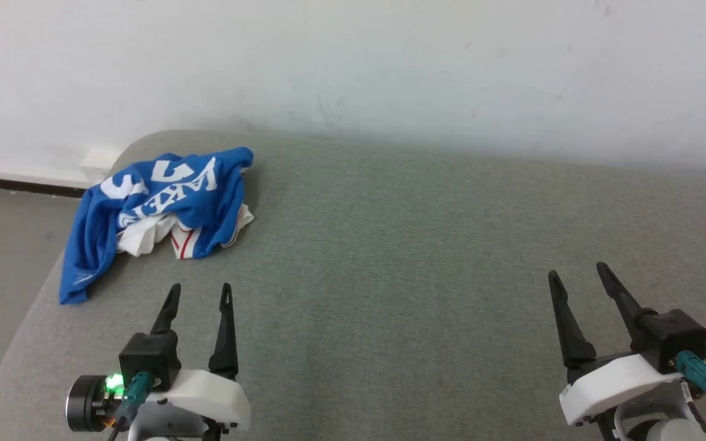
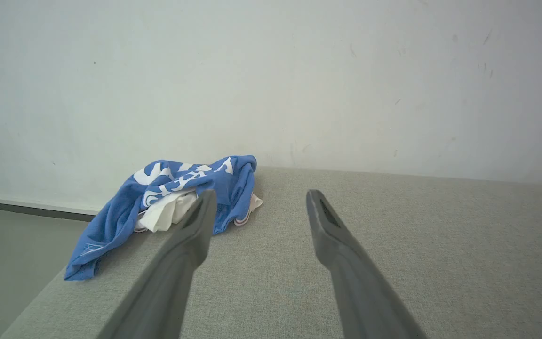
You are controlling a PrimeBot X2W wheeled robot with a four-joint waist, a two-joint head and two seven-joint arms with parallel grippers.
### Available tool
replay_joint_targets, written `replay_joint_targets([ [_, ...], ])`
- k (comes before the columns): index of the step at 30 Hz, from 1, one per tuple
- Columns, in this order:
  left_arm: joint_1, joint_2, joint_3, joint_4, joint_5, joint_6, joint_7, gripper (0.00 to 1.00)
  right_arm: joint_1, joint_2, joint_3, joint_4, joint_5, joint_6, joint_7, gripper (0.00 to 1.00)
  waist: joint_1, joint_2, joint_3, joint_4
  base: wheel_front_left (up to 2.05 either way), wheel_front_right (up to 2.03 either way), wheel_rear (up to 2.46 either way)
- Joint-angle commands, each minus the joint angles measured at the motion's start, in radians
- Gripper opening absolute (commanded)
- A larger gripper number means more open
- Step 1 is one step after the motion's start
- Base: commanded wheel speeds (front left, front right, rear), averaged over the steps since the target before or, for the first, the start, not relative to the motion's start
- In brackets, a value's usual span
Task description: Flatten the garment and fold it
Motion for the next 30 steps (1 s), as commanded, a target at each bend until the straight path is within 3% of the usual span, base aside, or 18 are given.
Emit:
replay_joint_targets([
  [1, 0.018, -0.002, -0.005, -0.004, -0.003, 0.011, -0.013, 1.0, 0.009, 0.002, 0.0, -0.001, 0.011, -0.001, -0.012, 1.0, 0.0, 0.0, -0.004, 0.028, 0.0, 0.0, 0.0],
  [30, 0.031, -0.003, -0.031, -0.006, -0.01, 0.032, -0.072, 1.0, 0.02, 0.003, 0.004, 0.002, 0.035, -0.001, -0.071, 1.0, 0.0, 0.0, -0.015, 0.229, 0.0, 0.0, 0.0],
])
